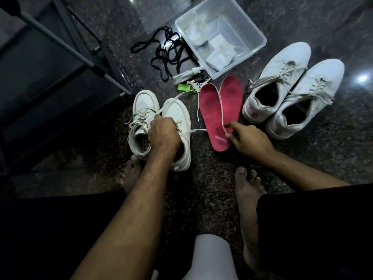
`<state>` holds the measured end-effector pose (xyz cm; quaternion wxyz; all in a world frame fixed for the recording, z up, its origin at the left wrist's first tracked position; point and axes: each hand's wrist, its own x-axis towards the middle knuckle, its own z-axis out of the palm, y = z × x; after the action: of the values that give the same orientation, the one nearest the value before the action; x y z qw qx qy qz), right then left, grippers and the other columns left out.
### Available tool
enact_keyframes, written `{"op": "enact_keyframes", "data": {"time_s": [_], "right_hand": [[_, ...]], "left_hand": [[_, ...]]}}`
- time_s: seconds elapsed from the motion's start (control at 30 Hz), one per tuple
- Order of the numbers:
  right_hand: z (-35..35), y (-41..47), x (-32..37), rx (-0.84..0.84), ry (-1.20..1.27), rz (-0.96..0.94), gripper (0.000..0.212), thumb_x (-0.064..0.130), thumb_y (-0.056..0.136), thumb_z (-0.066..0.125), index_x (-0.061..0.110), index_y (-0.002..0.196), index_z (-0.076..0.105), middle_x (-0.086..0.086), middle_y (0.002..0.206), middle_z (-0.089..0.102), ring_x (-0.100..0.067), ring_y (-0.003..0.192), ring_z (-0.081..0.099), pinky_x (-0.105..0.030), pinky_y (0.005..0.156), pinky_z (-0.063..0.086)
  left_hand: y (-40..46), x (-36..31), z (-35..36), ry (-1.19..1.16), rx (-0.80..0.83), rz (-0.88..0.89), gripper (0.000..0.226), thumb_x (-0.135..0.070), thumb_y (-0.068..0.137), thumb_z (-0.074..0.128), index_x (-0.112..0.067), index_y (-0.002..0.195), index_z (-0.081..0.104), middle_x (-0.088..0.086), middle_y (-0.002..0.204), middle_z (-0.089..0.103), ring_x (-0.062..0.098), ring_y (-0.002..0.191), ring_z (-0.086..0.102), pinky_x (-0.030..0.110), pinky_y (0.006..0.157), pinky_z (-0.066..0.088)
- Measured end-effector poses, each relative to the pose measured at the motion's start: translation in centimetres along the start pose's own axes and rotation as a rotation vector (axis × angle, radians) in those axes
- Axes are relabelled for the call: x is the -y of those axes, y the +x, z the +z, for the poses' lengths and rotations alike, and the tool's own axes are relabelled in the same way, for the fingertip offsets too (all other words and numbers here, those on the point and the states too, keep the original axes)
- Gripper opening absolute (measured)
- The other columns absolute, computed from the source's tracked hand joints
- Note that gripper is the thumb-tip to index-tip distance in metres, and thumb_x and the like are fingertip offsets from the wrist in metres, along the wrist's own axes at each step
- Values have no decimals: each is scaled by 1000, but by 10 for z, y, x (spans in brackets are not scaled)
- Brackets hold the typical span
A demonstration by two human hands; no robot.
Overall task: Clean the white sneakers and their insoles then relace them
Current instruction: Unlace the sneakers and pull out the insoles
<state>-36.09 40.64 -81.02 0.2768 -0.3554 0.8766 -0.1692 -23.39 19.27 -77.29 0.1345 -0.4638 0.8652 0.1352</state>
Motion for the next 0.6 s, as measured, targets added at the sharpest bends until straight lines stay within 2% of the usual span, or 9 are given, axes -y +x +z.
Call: {"op": "enact_keyframes", "data": {"time_s": [0.07, 0.17, 0.3, 0.37, 0.43, 0.5, 0.6], "right_hand": [[-3, 1, 4, 35, -32, -36, 32, 47, 95, 49, 41, 127, 52, -1, 108, 72, -32, 99, 67, -43, 75, 55], [-12, 1, 5, -3, -44, -67, 29, 43, 96, 50, 38, 124, 56, 2, 111, 72, -28, 102, 67, -40, 75, 55], [-38, -4, -2, -264, -38, -121, 27, 30, 92, 53, 27, 118, 64, 2, 109, 68, -28, 101, 64, -40, 71, 54], [-54, -6, -10, -421, -136, -133, 25, 24, 92, 54, 21, 114, 64, -5, 104, 60, -32, 96, 58, -43, 70, 50], [-66, -6, -21, -516, -231, -91, 26, 23, 92, 56, 16, 116, 62, -9, 105, 57, -32, 96, 52, -45, 75, 46], [-72, -5, -37, -491, -301, -7, 32, 27, 91, 59, 16, 121, 59, -8, 111, 58, -33, 101, 51, -45, 79, 45], [-69, -1, -56, -273, -342, 19, 41, 30, 89, 61, 18, 127, 57, -6, 117, 62, -36, 103, 49, -47, 82, 48]], "left_hand": [[3, -12, -13, -16, 55, 26, 31, -11, 86, 62, -20, 113, 72, 10, 126, 58, 32, 116, 56, 44, 97, 49], [-3, -38, -27, -114, -19, 169, 39, -7, 84, 57, -21, 119, 67, 9, 124, 58, 30, 115, 56, 42, 96, 47], [-11, -72, -14, -279, -4, 330, 31, -13, 87, 56, -18, 115, 69, 7, 115, 62, 26, 107, 60, 43, 93, 50], [-14, -84, 1, -300, 41, 377, 30, -14, 87, 57, -17, 114, 69, 8, 113, 63, 27, 105, 61, 44, 91, 51], [-16, -94, 12, -315, 60, 434, 27, -17, 88, 59, -17, 114, 69, 7, 110, 63, 27, 103, 62, 45, 90, 51], [-14, -105, 23, -345, 87, 475, 25, -20, 90, 60, -15, 113, 69, 7, 107, 63, 27, 102, 62, 45, 90, 51], [-11, -122, 29, -415, 115, 524, 25, -28, 91, 59, -14, 109, 68, 7, 101, 62, 27, 99, 61, 46, 88, 50]]}}
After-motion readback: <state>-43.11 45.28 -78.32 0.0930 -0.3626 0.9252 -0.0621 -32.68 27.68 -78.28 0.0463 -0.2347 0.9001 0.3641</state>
